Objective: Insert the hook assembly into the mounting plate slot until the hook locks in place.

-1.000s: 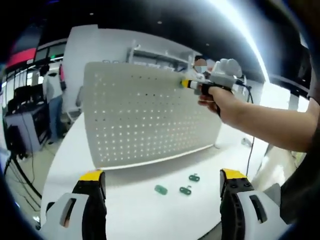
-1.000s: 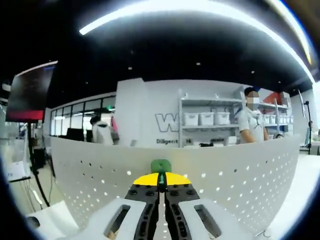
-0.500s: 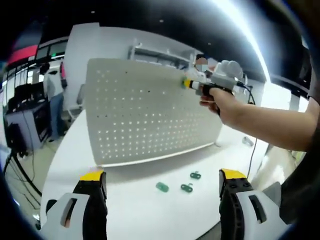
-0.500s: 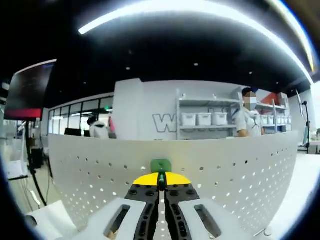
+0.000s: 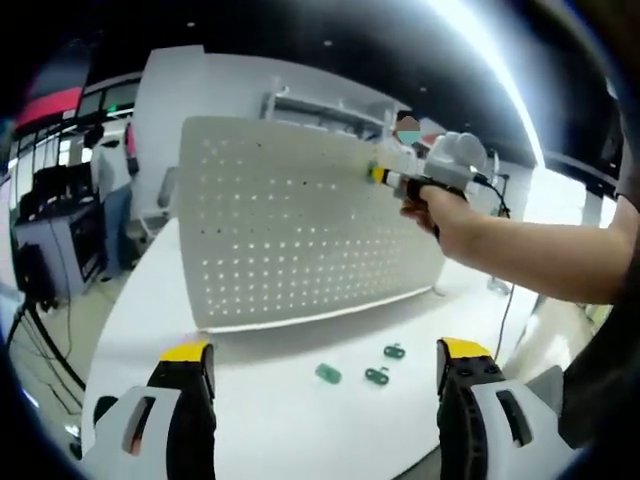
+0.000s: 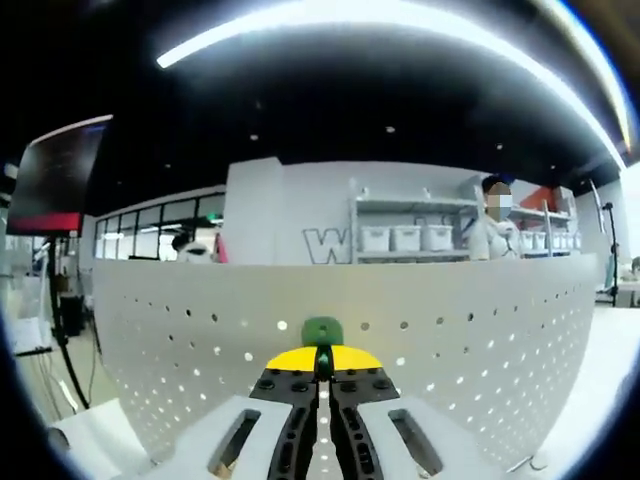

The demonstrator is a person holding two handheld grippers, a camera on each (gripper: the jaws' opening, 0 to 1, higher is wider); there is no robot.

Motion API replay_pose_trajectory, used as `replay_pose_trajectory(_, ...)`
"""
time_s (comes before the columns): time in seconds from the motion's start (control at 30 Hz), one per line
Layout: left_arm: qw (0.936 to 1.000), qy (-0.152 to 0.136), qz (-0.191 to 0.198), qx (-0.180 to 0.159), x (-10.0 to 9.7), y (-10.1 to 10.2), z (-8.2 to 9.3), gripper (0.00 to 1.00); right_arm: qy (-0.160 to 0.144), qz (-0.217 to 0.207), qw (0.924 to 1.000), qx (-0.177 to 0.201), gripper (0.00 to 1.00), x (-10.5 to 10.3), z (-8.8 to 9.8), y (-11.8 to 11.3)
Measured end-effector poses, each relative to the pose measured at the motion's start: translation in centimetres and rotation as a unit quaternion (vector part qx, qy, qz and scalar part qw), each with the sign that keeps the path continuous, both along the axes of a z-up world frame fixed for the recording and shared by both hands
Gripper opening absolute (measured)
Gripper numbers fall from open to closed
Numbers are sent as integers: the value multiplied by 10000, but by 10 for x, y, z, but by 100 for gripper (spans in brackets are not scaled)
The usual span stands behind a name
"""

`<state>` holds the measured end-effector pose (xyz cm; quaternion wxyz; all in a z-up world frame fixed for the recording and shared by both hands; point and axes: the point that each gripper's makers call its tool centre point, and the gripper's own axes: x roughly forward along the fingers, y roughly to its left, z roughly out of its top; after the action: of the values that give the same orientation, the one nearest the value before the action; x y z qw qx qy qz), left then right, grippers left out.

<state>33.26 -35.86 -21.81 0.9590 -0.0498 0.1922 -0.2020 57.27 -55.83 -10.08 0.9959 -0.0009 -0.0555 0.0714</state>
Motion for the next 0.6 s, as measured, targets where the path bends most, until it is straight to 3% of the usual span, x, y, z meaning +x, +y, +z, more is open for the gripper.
replay_pose_trajectory(0.23,10000,28,-63,14,0,-5,-1,94,163,28,9998,73,0,0,0,-1)
replay_pose_trajectory(0.37,9999,30,-100,38,-1,-7,-1,94,330,30,9991,-269,2,0,-5,1)
replay_pose_trajectory(0.43,10000,27,-88,29,-2,-7,-1,94,400,45,9991,108,9,-1,-5,-1)
replay_pose_trajectory(0.5,10000,38,-71,33,-3,-7,-1,94,383,12,9992,76,15,0,-5,-3)
replay_pose_trajectory(0.6,9999,76,-62,42,-6,-6,-4,94,473,99,9988,84,17,-1,-8,-1)
